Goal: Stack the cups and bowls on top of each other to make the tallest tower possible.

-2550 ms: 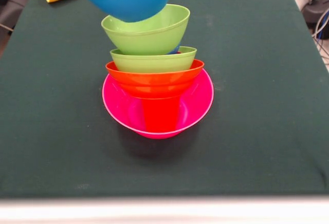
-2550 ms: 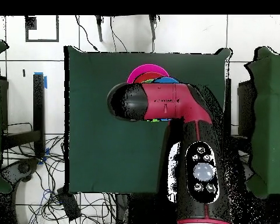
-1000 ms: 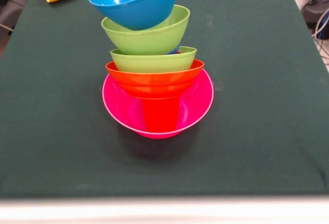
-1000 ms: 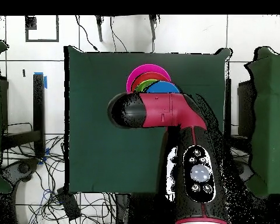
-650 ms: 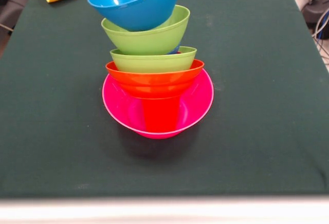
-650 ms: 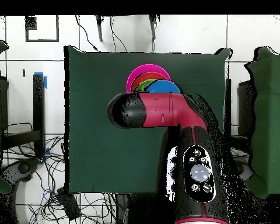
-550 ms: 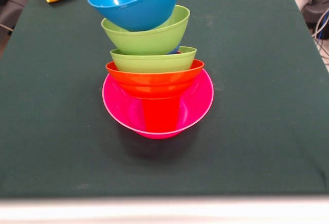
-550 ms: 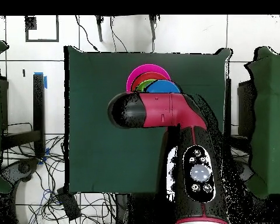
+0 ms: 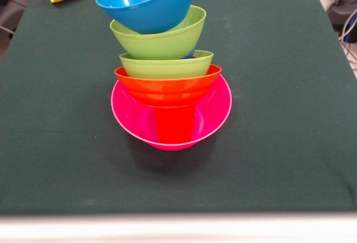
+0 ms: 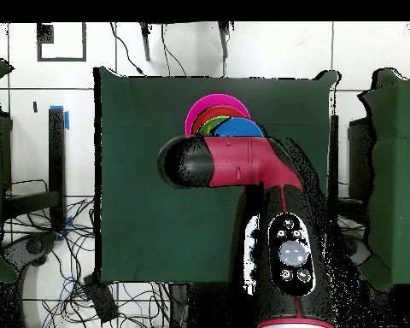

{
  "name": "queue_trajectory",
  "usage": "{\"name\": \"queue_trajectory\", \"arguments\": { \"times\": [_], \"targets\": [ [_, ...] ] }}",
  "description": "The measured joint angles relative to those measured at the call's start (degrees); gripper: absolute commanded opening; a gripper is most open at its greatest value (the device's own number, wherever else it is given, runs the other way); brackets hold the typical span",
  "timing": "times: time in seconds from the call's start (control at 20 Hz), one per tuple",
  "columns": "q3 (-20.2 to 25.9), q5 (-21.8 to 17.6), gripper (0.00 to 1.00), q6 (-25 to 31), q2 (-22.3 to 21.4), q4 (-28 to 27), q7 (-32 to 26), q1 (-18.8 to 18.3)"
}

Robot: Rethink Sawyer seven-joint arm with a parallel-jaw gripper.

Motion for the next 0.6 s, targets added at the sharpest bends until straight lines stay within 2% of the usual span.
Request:
{"name": "queue_trajectory", "arguments": {
  "times": [0.55, 0.6],
  "targets": [
    [0.0, 0.0, 0.00, 0.0, 0.0, 0.0, 0.0, 0.0],
    [0.0, 0.0, 1.00, 0.0, 0.0, 0.0, 0.0, 0.0]
  ]
}}
